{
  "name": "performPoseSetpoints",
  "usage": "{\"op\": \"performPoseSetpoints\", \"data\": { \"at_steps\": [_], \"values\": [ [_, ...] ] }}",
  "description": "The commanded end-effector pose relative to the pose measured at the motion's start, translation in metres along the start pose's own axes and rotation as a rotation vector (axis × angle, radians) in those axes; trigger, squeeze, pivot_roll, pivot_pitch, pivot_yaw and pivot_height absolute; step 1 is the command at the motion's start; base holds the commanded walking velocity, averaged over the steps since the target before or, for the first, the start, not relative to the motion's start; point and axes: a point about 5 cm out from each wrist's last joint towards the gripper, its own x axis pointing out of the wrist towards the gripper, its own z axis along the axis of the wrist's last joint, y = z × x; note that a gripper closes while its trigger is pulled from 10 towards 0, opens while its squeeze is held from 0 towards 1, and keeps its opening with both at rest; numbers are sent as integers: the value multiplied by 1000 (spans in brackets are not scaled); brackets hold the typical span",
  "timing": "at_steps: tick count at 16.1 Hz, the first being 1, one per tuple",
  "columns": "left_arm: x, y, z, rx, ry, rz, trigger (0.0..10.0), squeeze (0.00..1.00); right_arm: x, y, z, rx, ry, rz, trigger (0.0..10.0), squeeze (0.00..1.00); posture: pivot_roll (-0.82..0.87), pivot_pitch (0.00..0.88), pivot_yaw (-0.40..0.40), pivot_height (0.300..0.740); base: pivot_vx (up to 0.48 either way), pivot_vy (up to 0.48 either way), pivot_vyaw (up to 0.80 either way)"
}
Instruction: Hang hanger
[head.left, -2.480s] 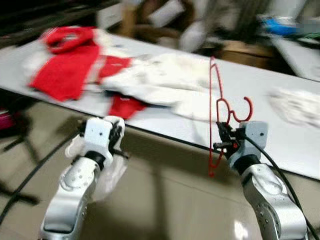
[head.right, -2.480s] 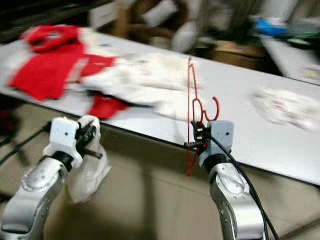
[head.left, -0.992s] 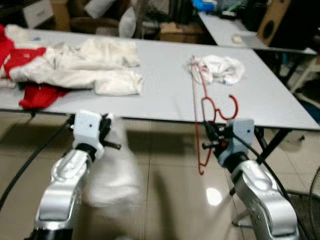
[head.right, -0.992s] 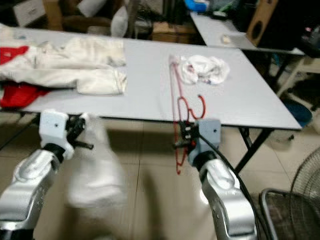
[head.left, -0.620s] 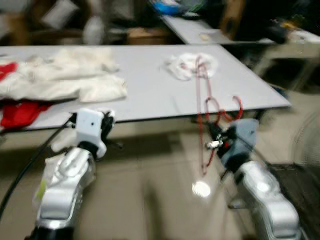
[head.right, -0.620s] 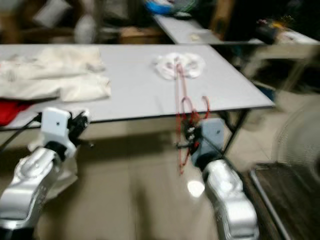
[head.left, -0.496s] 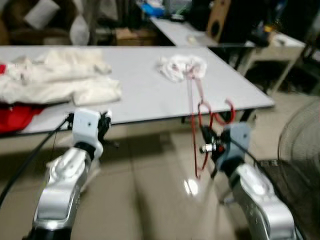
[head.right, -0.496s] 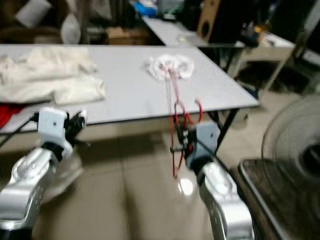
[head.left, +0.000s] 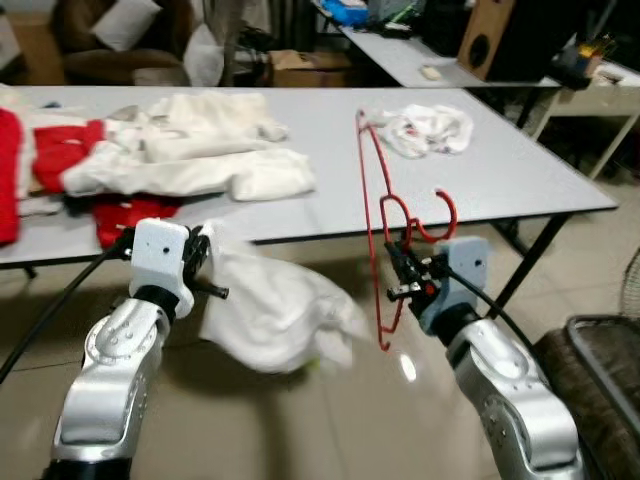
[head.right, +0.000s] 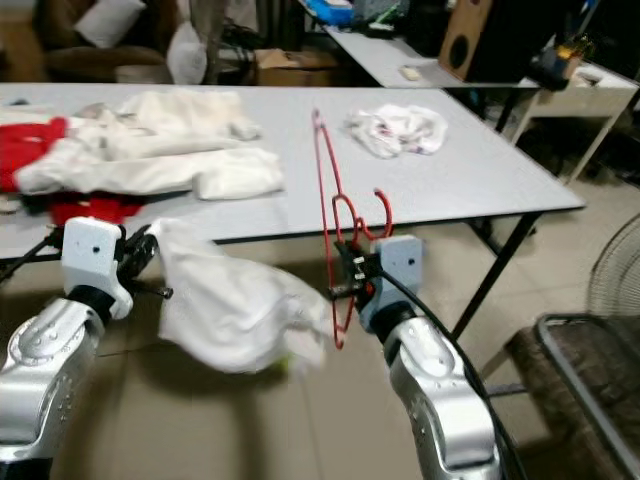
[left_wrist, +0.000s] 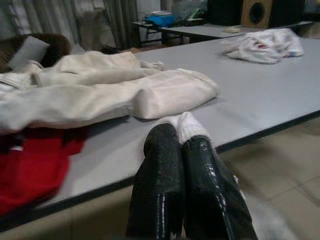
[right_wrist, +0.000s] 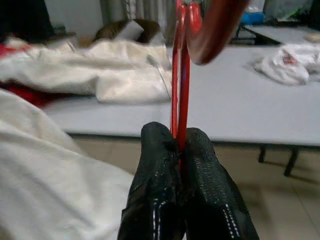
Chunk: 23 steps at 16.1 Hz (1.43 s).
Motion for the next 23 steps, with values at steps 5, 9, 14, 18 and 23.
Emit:
{"op": "performPoseSetpoints", "data": {
  "at_steps": [5,9,14,18,23],
  "values": [
    [12,0,23,28,-84,-10,10000,0,1,-3,15,-108,-11,182,10000,0,-2,0,-56,740,0,0,0],
    [26,21,48,55,-141,37,10000,0,3,-19,26,-236,-6,221,10000,0,-1,0,-70,740,70,0,0],
    [40,40,73,62,-206,69,10000,0,-1,-35,34,-367,9,262,10000,0,4,0,-74,740,306,0,208],
    [50,47,92,44,-257,62,10000,0,-6,-44,39,-453,18,290,10000,0,2,0,-67,740,331,0,486],
    [62,53,117,33,-316,61,10000,0,-31,-40,54,-434,38,549,10000,0,-6,0,-50,740,364,0,90]
  ]
}}
